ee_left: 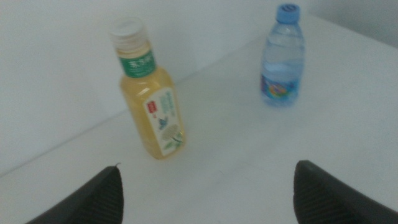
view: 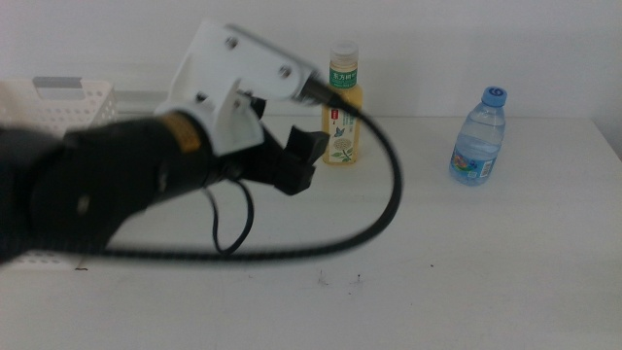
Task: Use arms to grab the bottles and put them into the dustbin to the left of the table.
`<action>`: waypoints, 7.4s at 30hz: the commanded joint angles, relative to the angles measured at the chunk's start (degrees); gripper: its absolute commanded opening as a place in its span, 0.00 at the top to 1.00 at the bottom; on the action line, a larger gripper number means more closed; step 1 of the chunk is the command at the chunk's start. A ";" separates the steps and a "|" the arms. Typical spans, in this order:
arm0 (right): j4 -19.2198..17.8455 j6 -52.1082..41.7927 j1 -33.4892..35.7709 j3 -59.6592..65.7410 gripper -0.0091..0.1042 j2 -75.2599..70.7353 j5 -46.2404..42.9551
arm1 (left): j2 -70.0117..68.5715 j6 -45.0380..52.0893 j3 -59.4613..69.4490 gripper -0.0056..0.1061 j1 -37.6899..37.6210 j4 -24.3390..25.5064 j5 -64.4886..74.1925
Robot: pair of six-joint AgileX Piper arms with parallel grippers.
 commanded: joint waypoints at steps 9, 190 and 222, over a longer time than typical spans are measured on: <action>-0.02 -0.20 -0.20 0.23 0.21 -0.23 -0.53 | -5.32 -7.38 14.32 0.11 -0.13 4.73 -16.83; -0.02 -0.20 -0.20 0.23 0.21 -0.23 -0.53 | 24.41 10.08 -54.61 0.97 54.50 -6.25 66.05; -0.02 -0.20 -0.20 0.23 0.21 -0.23 -0.53 | 40.53 13.24 -51.70 0.97 57.54 2.89 66.05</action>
